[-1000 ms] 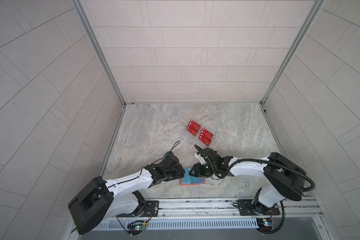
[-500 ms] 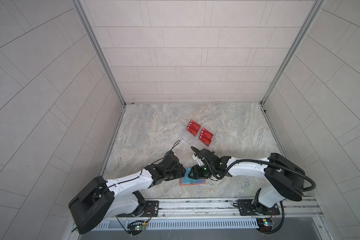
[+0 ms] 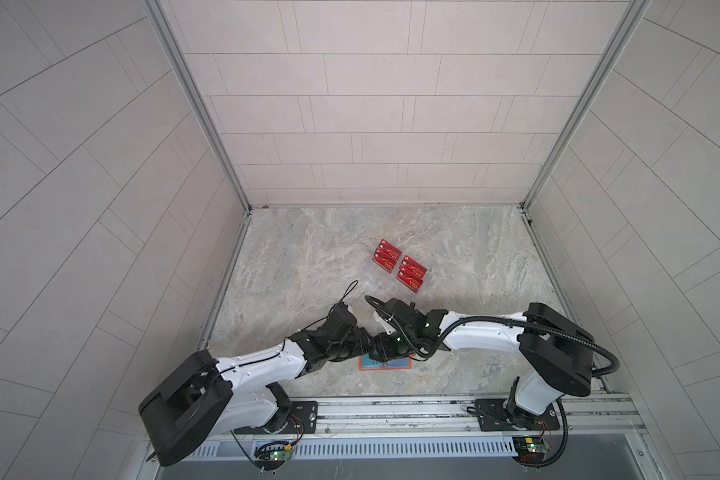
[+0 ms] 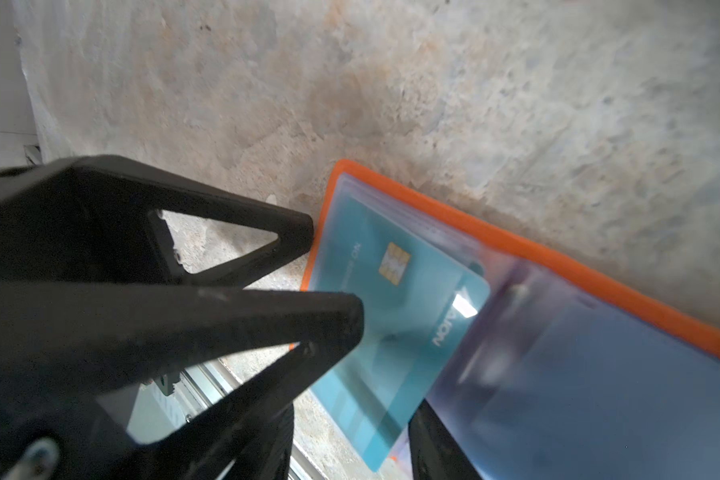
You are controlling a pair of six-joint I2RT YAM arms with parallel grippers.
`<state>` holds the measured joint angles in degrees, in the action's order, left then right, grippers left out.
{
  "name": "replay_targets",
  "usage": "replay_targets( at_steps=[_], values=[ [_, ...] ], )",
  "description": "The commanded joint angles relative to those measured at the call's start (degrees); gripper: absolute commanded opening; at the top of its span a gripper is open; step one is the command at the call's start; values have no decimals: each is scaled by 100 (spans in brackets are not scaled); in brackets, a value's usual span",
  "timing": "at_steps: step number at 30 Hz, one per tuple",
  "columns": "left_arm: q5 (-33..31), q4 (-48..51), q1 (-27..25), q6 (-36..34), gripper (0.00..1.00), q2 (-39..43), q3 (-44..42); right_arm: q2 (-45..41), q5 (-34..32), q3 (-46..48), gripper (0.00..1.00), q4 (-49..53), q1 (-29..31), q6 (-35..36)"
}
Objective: Put the credit cards into the card holder
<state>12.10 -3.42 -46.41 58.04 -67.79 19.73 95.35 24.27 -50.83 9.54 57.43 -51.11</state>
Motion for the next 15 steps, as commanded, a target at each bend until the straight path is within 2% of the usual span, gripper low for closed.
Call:
replay_targets(
  at_steps=[1,15],
  values=[
    [73,-144,9,171,60,-85,-194,132,-230,-223,47,270,71,138],
    [-49,-19,1,296,59,184,-291,440,-507,-752,47,649,269,461]
  ],
)
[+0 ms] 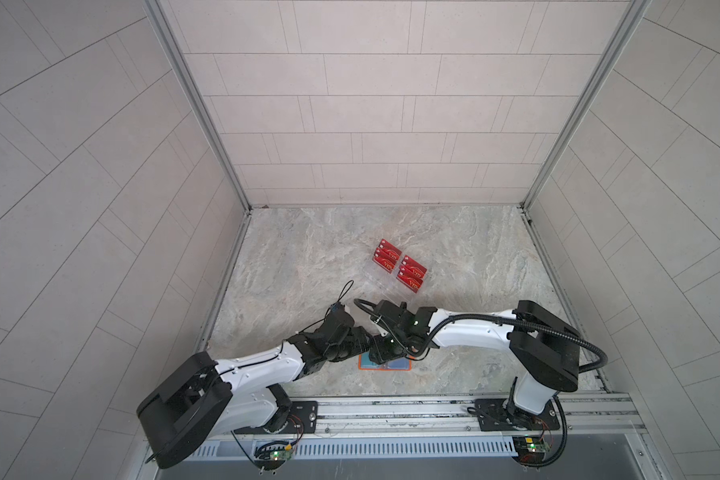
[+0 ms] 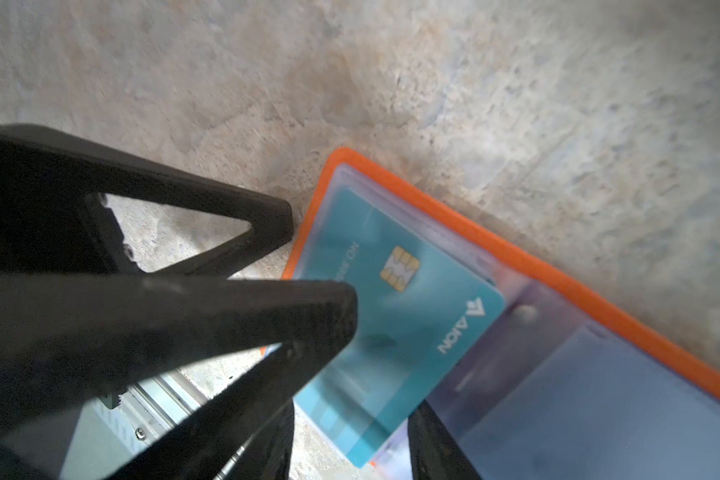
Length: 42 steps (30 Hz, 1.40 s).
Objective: Put the credit cards into the card holder
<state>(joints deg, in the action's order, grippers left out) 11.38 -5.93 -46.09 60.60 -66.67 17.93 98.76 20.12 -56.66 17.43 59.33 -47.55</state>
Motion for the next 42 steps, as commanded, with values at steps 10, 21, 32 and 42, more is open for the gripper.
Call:
replay_targets(
  at_steps=[10,21,32,42],
  values=[
    [-316,1041,28,-288,60,282,147,-200,-341,-11,49,111,71,128],
    [-430,2111,414,-992,64,498,719,-772,-901,124,52,462,45,114],
    [-543,3657,589,-1840,81,939,1771,-1537,-1436,-121,56,1064,-290,956],
    [527,2186,-27,-1460,75,983,1566,-1641,-319,660,45,357,-685,811]
  ],
)
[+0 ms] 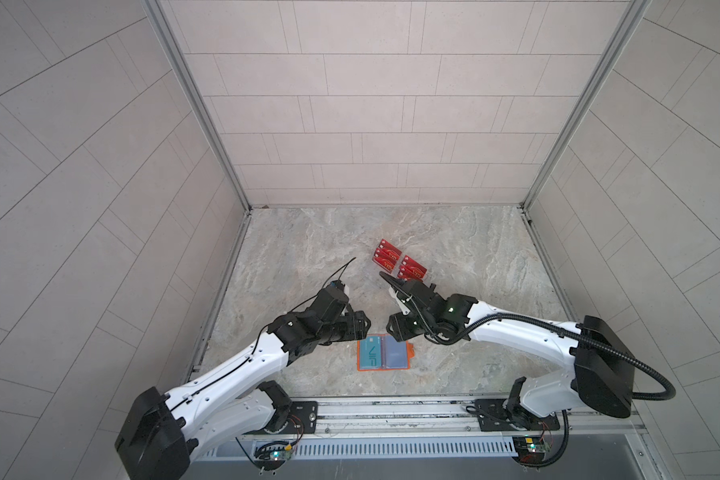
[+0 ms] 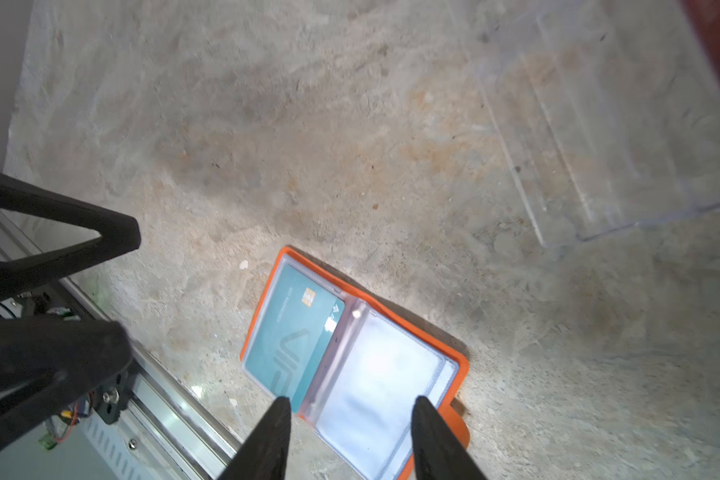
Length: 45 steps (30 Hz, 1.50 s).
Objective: Put the credit cards into the card holder
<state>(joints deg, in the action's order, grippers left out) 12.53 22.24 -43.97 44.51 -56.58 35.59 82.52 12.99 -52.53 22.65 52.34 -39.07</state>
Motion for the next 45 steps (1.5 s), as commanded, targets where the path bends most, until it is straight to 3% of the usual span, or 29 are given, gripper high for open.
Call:
replay_targets(
  at_steps=[1,4,6,10,13,24,45],
  values=[
    [441,-804,-322,233,74,-96,-267,-7,483,380,43,-326,15,-116],
    [656,-1517,-504,507,69,-394,-484,55,591,667,35,-616,17,-219],
    [848,-2101,-535,671,58,-642,-650,135,535,735,31,-637,13,-207],
    [993,-2521,-538,739,52,-1190,-730,361,502,705,29,-714,5,-233],
    [1163,-2829,-534,811,38,-1627,-743,461,451,674,28,-685,-3,-194],
    [1147,-3140,-538,961,37,-2462,-705,682,498,837,21,-670,-131,-231],
    [1389,-3692,-526,1244,40,-2928,-897,749,477,954,20,-670,-130,-328]
  ],
)
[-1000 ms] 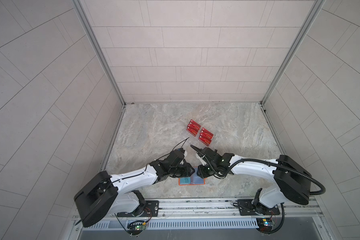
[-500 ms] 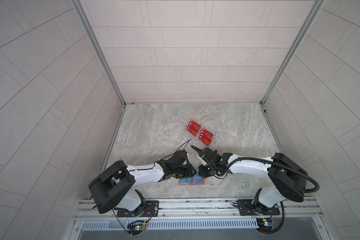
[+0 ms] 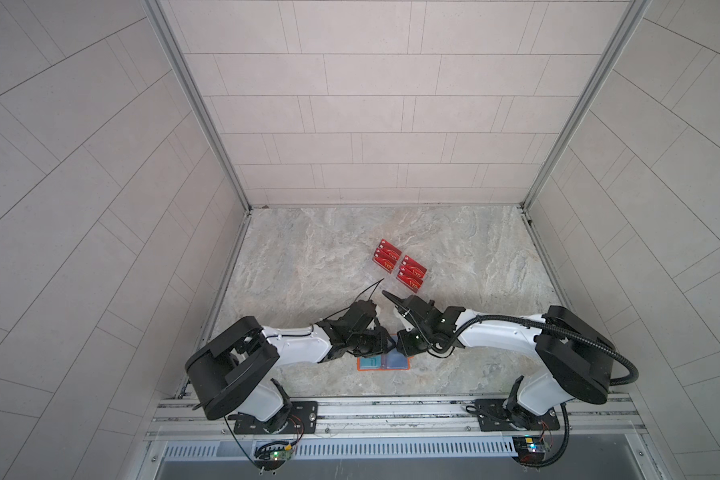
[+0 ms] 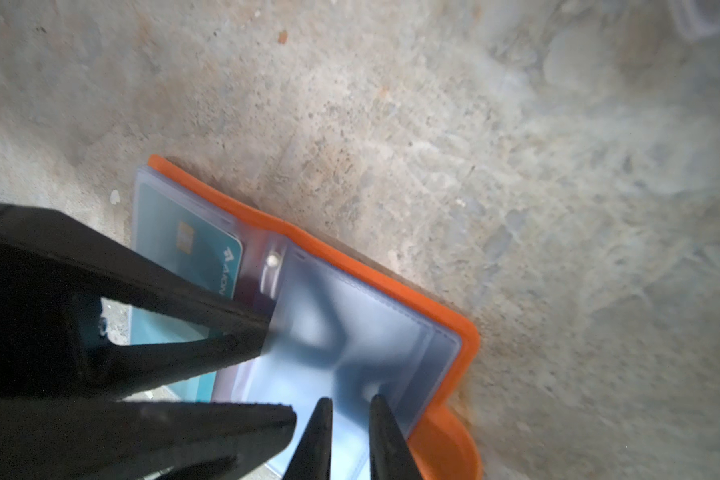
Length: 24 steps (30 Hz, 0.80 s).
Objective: Put the credit cards into the card holder
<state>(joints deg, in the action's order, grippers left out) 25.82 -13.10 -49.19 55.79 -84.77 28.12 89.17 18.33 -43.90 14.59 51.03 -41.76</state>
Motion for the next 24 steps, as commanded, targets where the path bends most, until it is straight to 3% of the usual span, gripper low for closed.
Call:
replay_targets(
  at_steps=[1,11,19,24],
  values=[
    [100,-287,12,190,40,-114,-203,83,-56,84,20,140,4,-64],
    [439,-2028,91,1144,41,-271,-777,46,-79,70,20,141,-1,-78],
    [504,-2404,88,1290,41,-392,-905,-40,-149,17,19,149,-13,-95],
    [547,-2654,111,1386,29,-593,-922,-423,-240,50,19,178,-107,-135]
  ],
)
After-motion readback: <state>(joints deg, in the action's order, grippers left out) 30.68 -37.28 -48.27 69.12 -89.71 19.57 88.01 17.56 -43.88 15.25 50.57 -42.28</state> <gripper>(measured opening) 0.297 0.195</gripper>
